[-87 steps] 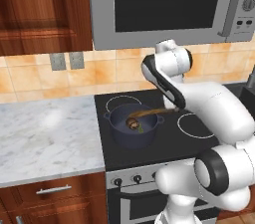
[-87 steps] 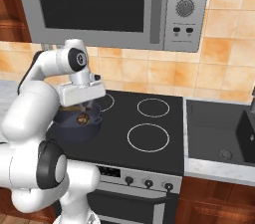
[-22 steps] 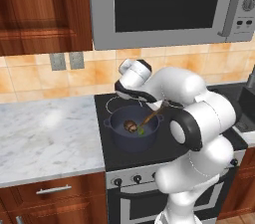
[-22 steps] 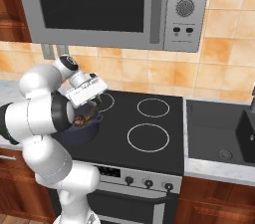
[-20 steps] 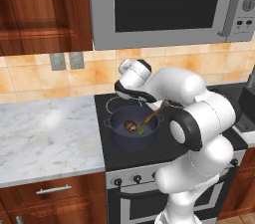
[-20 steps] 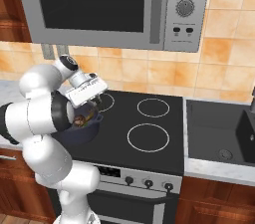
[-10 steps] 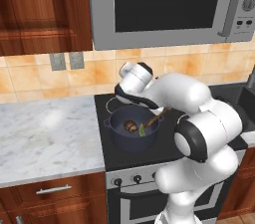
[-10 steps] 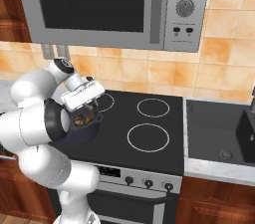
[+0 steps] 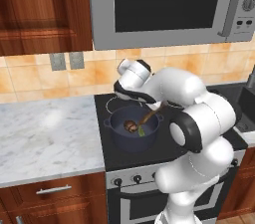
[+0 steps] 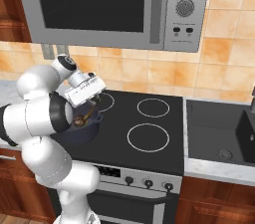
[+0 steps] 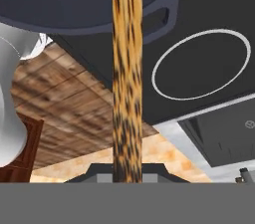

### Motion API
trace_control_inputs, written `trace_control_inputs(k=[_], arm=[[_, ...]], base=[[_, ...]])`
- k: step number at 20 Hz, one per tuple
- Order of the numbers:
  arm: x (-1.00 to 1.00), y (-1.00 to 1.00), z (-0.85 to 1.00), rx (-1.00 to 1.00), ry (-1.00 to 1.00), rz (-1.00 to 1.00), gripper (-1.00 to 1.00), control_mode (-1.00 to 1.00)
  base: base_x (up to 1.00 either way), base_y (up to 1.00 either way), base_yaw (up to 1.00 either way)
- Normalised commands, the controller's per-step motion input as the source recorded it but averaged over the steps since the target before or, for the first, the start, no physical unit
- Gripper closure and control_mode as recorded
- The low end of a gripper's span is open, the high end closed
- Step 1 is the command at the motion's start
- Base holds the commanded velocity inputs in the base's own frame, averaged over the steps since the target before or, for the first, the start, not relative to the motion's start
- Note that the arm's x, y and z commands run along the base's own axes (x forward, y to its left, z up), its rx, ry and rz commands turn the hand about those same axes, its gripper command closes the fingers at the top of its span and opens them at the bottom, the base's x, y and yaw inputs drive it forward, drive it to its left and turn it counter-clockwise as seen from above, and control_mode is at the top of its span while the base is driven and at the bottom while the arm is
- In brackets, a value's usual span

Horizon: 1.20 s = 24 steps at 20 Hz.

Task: Put the potato and lemon wedge in the pot. Retrieve the spatula and lightly stir the vegetables in the pot.

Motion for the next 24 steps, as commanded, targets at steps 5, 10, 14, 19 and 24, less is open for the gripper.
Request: trace_control_inputs(k=[5,10,14,19,24], arm=[[0.21,0.03,0.06,0.0,0.07,0.0,1.0,-1.0],[-0.02,0.0,0.04,0.0,0.0,0.0,1.0,-1.0],[-0.41,0.0,0.0,0.0,0.0,0.0,1.0,-1.0],[-0.54,-0.11,0.04,-0.01,-0.01,0.0,1.0,-1.0],[0.27,-0.01,0.21,-0.08,-0.02,0.0,1.0,-1.0]], base=[[0.0,0.0,0.0],[0.0,0.0,0.0],[0.0,0.0,0.0],[0.0,0.0,0.0],[0.0,0.0,0.0]])
